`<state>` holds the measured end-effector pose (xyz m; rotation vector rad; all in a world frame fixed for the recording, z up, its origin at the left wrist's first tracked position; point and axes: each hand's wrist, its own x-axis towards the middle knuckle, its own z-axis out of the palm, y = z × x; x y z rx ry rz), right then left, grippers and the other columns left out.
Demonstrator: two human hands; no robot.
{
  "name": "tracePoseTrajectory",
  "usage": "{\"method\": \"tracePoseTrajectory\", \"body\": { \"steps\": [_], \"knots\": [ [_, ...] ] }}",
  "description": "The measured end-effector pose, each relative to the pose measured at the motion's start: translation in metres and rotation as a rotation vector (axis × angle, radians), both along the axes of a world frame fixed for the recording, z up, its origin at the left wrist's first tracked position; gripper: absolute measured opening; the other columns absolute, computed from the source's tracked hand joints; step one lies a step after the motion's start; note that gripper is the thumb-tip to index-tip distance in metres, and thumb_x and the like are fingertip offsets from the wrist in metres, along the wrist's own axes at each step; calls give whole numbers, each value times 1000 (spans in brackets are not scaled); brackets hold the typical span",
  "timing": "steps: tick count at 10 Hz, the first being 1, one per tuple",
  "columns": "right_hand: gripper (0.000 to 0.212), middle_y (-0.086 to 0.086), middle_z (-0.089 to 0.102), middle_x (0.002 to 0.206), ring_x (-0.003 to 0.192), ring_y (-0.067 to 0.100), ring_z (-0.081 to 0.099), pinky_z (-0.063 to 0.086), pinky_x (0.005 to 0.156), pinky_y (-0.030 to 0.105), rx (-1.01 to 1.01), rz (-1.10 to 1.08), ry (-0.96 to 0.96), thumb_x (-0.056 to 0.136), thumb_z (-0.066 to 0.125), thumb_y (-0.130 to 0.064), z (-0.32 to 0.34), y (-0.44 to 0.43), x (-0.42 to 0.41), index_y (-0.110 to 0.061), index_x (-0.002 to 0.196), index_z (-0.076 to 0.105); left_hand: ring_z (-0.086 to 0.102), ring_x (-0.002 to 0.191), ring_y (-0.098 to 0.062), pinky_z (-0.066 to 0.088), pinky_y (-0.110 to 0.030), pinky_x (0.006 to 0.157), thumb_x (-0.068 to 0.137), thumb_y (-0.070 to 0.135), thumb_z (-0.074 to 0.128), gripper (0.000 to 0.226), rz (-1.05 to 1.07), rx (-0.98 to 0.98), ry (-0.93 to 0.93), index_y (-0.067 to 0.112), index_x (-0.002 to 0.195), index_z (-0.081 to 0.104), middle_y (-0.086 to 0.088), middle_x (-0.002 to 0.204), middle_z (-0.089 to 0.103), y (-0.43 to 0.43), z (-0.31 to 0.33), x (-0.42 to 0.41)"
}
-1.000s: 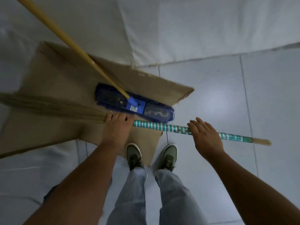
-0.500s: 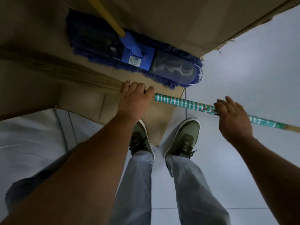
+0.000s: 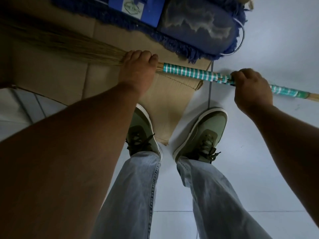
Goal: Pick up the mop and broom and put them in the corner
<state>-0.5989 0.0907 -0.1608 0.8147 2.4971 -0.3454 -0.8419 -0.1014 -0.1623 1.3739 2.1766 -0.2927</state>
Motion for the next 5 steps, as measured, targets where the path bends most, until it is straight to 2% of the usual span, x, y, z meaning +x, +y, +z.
{"method": "tracePoseTrajectory", "body": {
  "steps": [1,2,3,5],
  "knots": [
    [36,29,54,103,89,48,51,49,67,52,19,34,8,86,58,-9,-14,-4,7,-1,120,51,44,112,-41,33,-50,98,90,13,44,42,-6,-16,-6,2,131,43,-24,122,50,-7,-14,5],
    [33,28,55,102,88,47,51,48,67,52,3,50,24,87,58,-12,-19,-4,5,-2,118,52,44,111,-42,36,-50,95,89,13,48,40,-12,-17,-7,1,127,45,-24,120,49,-9,-17,3],
    [32,27,57,103,89,46,52,48,68,52,-13,42,33,86,60,-14,-21,-7,6,-3,116,54,44,111,-42,37,-51,92,88,11,49,41,-23,-24,-4,0,128,45,-25,118,48,-7,-19,2],
    [45,24,55,114,100,45,51,46,80,53,-28,22,-25,83,65,-24,-12,-3,-1,-10,124,50,38,124,-39,31,-50,103,88,14,53,53,-69,4,-16,4,137,36,-21,134,44,-10,-12,0]
  ]
}}
